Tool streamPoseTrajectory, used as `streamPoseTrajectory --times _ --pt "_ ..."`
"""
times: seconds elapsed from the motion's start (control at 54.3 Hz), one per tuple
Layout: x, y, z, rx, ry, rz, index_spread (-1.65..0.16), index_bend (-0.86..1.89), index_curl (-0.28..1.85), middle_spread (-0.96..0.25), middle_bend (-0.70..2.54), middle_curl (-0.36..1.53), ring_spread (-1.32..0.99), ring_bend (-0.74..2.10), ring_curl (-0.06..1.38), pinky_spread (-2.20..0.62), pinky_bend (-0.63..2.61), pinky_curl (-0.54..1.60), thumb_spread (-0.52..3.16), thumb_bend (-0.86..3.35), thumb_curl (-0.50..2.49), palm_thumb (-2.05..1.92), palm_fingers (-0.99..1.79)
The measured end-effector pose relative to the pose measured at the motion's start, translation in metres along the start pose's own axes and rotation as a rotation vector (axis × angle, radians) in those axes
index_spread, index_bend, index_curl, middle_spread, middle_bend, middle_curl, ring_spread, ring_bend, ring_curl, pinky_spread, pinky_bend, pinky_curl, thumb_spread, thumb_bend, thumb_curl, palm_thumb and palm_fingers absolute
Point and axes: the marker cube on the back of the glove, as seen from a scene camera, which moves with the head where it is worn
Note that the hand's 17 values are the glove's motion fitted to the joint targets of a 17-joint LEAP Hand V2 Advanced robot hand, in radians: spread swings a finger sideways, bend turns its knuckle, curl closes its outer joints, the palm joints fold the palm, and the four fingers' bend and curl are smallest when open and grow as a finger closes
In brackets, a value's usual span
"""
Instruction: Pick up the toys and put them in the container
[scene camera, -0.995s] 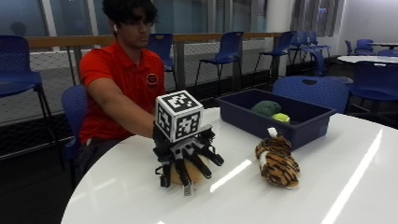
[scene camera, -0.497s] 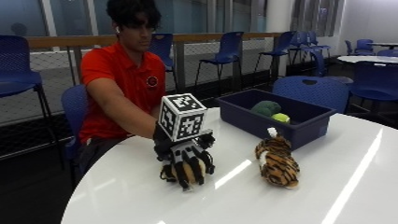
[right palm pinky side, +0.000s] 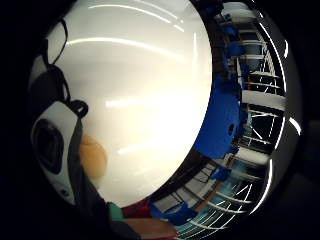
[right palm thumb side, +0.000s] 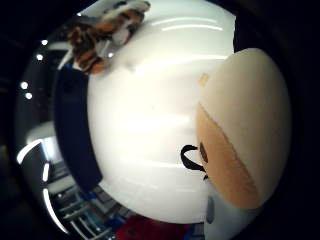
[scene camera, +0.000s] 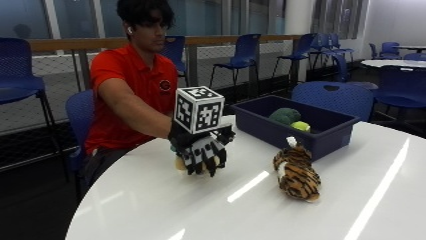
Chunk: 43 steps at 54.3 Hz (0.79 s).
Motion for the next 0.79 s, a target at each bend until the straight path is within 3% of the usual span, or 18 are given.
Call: streamPoseTrajectory --times 0.295,0.792 --pt "-0.065 0.0 -0.069 0.084 -0.009 -0.093 -0.45 0.35 0.47 -0.45 0.69 0.55 -0.46 1.09 0.52 -0.41 1.08 0.41 0.7 0.11 0.75 0.67 1.11" --pt "-0.186 0.024 -0.187 0.192 -0.07 -0.288 -0.5 0.27 0.7 -0.5 0.67 0.73 -0.47 1.13 0.56 -0.42 1.15 0.46 0.55 0.04 0.91 0.67 0.99"
